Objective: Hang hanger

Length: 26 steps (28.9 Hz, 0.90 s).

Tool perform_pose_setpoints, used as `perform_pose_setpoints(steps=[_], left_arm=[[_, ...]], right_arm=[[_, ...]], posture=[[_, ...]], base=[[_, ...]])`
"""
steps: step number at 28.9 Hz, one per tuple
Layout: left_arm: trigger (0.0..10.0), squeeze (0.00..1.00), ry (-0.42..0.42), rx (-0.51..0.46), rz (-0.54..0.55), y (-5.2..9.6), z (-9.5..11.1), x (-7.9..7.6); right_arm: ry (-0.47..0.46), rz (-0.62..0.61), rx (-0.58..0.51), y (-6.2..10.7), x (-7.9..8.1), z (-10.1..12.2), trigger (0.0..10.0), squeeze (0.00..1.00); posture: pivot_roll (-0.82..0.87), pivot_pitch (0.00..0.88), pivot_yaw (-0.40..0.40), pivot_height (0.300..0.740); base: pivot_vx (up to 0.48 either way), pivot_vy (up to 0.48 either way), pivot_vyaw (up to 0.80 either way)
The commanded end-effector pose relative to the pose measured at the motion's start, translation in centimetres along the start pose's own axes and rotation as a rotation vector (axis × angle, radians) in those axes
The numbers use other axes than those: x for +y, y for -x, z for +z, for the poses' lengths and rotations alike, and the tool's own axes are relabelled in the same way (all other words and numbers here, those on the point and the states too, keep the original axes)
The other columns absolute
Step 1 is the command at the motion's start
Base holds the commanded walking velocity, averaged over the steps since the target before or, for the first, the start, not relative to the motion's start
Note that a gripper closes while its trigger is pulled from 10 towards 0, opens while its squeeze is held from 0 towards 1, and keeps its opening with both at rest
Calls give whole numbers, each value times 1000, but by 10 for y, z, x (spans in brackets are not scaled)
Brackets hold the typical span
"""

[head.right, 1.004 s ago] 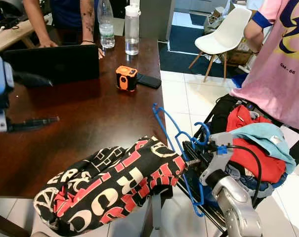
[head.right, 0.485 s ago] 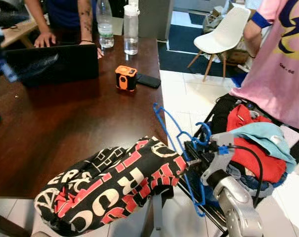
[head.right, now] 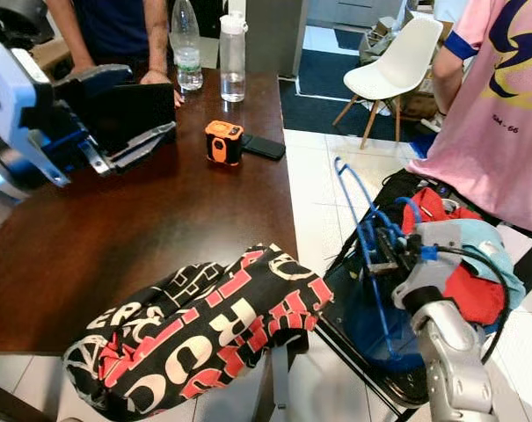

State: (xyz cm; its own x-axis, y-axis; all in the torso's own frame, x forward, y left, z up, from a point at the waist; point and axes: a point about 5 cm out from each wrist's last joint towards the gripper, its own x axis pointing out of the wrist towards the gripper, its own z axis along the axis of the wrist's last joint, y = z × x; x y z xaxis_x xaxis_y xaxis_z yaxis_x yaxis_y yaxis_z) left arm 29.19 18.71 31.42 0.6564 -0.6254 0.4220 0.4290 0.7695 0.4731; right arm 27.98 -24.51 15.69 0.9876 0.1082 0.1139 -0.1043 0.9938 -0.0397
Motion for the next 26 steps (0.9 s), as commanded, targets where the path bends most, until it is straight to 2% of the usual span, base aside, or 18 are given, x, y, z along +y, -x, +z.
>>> perform_pose_setpoints(steps=[1, 3, 4, 6, 7, 8, 10, 11, 12, 14, 19, 20, 26], left_arm=[[10000, 0, 6, 22, 41, 1, -7, 0], [10000, 0, 72, 25, 171, 1, -15, 4], [10000, 0, 72, 25, 171, 1, -15, 4], [10000, 0, 131, 29, 244, 1, -21, 2], [10000, 0, 131, 29, 244, 1, -21, 2], [10000, 0, 168, 43, 263, 1, -26, -4], [10000, 0, 168, 43, 263, 1, -26, -4], [10000, 0, 213, 70, 279, 0, -33, -12], [10000, 0, 213, 70, 279, 0, -33, -12], [10000, 0, 257, 141, 320, 3, -48, -28], [10000, 0, 272, 173, 336, 5, -55, -38], [10000, 0, 280, 183, 339, 6, -57, -42], [10000, 0, 295, 192, 339, 5, -59, -52]], right_arm=[[16, -40, -5, 1, -10, 3, 10000, 0], [1, -45, -14, 1, -20, 10, 10000, 0], [1, -45, -14, 1, -20, 10, 10000, 0], [-15, -29, -29, 1, -23, 14, 10000, 0], [-15, -29, -29, 1, -23, 14, 10000, 0], [-31, -5, -36, 1, -21, 16, 10000, 0], [-31, -5, -36, 1, -21, 16, 10000, 0], [-42, 12, -41, 0, -19, 17, 10000, 0], [-42, 12, -41, 0, -19, 17, 10000, 0], [-77, 67, -47, -2, -7, 17, 10000, 0], [-106, 121, -48, -4, 7, 17, 10000, 0], [-117, 146, -47, -5, 13, 17, 10000, 0], [-130, 182, -41, -7, 24, 16, 10000, 0]], posture=[[59, 48, -70, 740], [54, 50, -65, 740], [54, 50, -65, 740], [52, 50, -63, 740], [52, 50, -63, 740], [53, 52, -61, 740], [53, 52, -61, 740], [54, 53, -59, 740], [54, 53, -59, 740], [57, 54, -59, 740], [60, 54, -59, 740], [64, 57, -60, 740], [70, 58, -63, 740]], base=[[0, 0, 0], [0, 0, -766], [0, 0, -800], [0, 0, -619], [0, 0, -438], [0, 0, 0], [0, 0, 0], [0, 0, 0], [0, 0, 0], [0, 0, 0], [0, 0, 0], [-240, 0, 0], [-278, 0, 0]])
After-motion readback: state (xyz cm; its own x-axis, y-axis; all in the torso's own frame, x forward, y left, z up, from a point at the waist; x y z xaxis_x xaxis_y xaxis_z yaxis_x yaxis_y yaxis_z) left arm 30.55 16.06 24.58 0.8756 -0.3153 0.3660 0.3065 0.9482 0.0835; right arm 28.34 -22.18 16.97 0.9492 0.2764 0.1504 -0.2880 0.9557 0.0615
